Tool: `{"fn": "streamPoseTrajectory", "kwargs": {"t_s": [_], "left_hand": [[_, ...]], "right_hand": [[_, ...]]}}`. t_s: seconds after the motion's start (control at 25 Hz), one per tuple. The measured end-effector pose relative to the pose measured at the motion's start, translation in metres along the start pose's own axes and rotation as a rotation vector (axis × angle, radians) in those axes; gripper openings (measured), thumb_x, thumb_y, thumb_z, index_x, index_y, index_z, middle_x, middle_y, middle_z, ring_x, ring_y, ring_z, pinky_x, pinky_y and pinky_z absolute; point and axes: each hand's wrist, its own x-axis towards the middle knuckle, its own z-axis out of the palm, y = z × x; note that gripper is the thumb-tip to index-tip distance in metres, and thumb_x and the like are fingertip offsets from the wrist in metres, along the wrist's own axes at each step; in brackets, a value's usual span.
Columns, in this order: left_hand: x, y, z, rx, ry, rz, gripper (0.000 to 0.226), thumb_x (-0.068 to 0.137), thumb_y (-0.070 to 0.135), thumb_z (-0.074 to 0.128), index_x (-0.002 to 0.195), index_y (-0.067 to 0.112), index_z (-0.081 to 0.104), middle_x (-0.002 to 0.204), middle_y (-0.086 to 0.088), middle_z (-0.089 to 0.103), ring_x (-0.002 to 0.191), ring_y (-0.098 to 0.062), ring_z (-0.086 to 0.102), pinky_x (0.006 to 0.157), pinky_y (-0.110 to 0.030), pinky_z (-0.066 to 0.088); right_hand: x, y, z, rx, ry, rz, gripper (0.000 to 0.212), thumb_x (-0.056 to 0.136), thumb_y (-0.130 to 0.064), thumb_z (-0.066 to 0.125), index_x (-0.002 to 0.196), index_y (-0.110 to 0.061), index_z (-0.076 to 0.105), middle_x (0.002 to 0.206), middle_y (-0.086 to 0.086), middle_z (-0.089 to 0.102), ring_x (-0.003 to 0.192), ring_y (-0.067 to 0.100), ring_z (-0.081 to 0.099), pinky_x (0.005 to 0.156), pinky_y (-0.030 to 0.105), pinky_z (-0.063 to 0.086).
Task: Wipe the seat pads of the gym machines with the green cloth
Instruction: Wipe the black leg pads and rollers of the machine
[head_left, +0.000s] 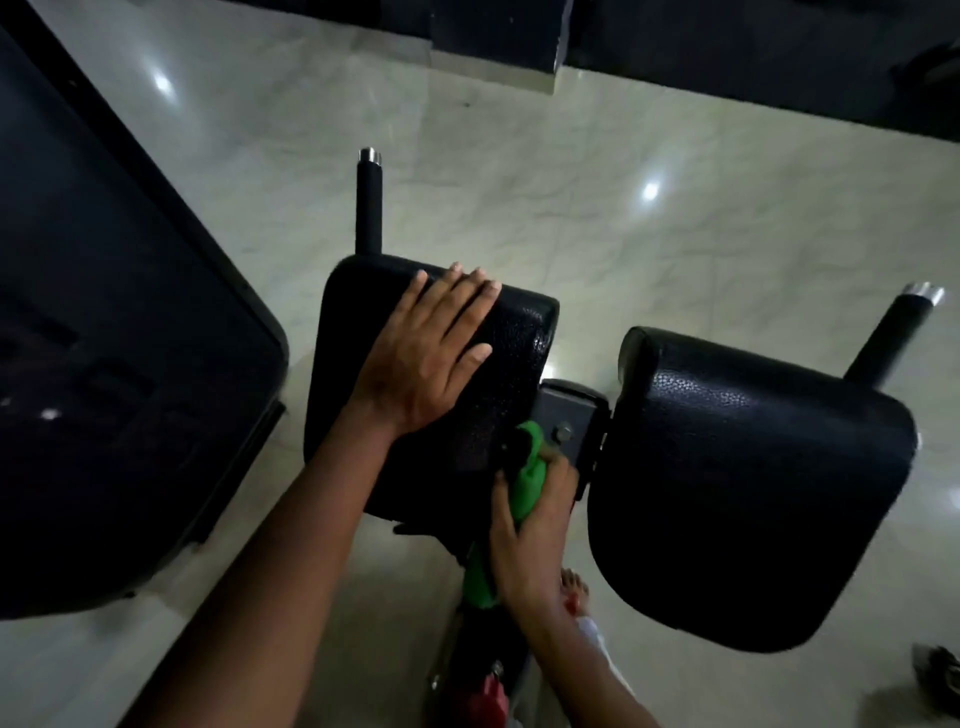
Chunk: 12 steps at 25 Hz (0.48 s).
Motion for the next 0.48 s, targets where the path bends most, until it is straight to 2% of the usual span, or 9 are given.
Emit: {"fn": "streamPoseTrajectory", "kwargs": {"t_s": [0.12,0.2,0.28,0.36,0.44,0.48], "left_hand": [[-0.002,-0.001,0.003,-0.018,0.069,0.022,0.055,0.101,0.037,0.024,0.144,0.006,0.038,0.149,-0.013,0.039,0.14,-0.029,0.031,0.118,-0.044,0.015],[-0.003,-0.002,0.004,-0.016,0.076,0.029,0.055,0.1,0.037,0.026,0.144,0.005,0.038,0.148,-0.013,0.039,0.14,-0.029,0.032,0.117,-0.044,0.016],[-0.006,-0.003,0.005,-0.028,0.073,0.027,0.055,0.1,0.038,0.028,0.144,0.005,0.037,0.149,-0.013,0.038,0.14,-0.029,0.031,0.117,-0.044,0.016],[-0.007,-0.004,0.006,-0.031,0.076,0.022,0.055,0.1,0.038,0.029,0.145,0.006,0.036,0.15,-0.013,0.037,0.141,-0.028,0.029,0.118,-0.043,0.014],[-0.008,-0.003,0.006,-0.031,0.093,0.013,0.055,0.1,0.038,0.03,0.145,0.006,0.035,0.15,-0.012,0.036,0.141,-0.027,0.029,0.119,-0.042,0.014],[-0.008,-0.002,0.005,-0.029,0.103,0.012,0.055,0.1,0.038,0.03,0.145,0.006,0.035,0.15,-0.013,0.037,0.141,-0.027,0.029,0.119,-0.042,0.014]], "right_hand": [[0.025,-0.002,-0.006,0.078,0.043,-0.041,0.031,0.078,-0.039,0.047,0.104,-0.021,0.047,0.101,0.009,0.052,0.095,0.022,0.051,0.088,0.045,0.044],[0.05,-0.012,-0.005,0.095,0.152,-0.075,0.031,0.079,-0.034,0.048,0.105,-0.017,0.049,0.101,0.013,0.053,0.096,0.027,0.053,0.089,0.043,0.044],[0.045,-0.011,0.002,0.081,0.198,-0.047,0.033,0.08,-0.032,0.049,0.109,-0.015,0.048,0.105,0.013,0.05,0.1,0.023,0.051,0.092,0.037,0.043],[0.01,0.001,0.011,0.084,0.139,0.009,0.031,0.081,-0.032,0.051,0.11,-0.021,0.046,0.106,0.011,0.048,0.099,0.019,0.048,0.092,0.034,0.042],[-0.028,0.016,0.016,0.097,0.023,0.08,0.023,0.082,-0.036,0.052,0.101,-0.043,0.042,0.101,0.007,0.051,0.094,0.02,0.052,0.087,0.039,0.046],[-0.039,0.02,0.015,0.111,-0.023,0.114,0.022,0.081,-0.036,0.053,0.097,-0.046,0.042,0.099,0.005,0.053,0.091,0.019,0.054,0.082,0.038,0.048]]}}
